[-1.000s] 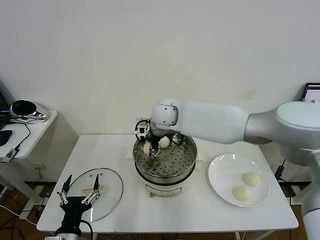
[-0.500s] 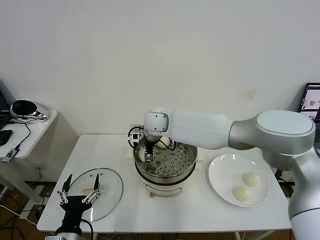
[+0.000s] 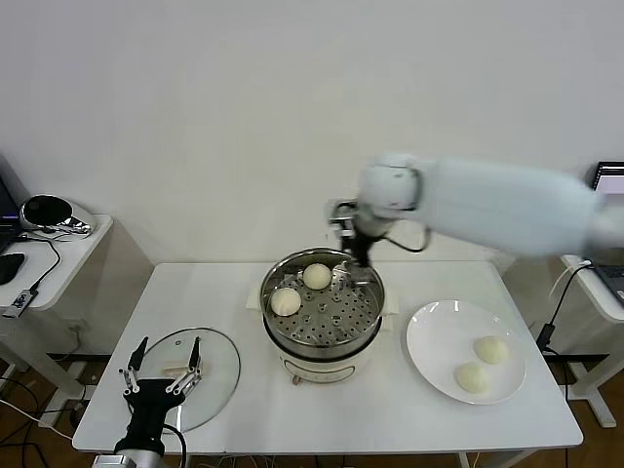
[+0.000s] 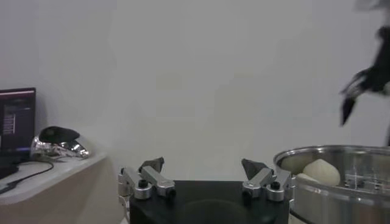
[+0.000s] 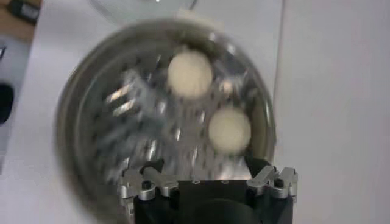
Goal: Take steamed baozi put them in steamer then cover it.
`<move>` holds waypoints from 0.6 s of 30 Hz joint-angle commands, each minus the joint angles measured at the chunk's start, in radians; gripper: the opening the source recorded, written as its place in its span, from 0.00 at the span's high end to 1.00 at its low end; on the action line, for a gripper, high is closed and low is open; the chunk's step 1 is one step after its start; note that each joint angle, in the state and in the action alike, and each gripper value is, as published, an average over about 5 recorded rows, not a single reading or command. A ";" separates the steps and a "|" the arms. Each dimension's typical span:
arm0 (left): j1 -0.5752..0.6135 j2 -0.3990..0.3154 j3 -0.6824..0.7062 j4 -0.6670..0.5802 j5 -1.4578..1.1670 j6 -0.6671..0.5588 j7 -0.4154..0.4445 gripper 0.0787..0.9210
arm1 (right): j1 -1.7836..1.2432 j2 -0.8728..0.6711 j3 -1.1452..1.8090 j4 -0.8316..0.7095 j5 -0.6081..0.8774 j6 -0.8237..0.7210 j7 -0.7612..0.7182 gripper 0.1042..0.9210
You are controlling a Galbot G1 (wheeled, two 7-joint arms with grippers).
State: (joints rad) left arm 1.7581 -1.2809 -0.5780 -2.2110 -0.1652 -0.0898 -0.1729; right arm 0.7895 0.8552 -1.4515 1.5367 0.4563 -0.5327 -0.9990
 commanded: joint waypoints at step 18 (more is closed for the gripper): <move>0.030 -0.029 0.008 0.004 0.046 0.004 -0.003 0.12 | -0.675 -0.574 0.428 0.084 -0.518 0.308 -0.062 0.12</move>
State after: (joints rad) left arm 1.7853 -1.3089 -0.5708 -2.2067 -0.1274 -0.0859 -0.1751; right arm 0.4399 0.4034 -1.2552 1.6253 0.0814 -0.3090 -1.0627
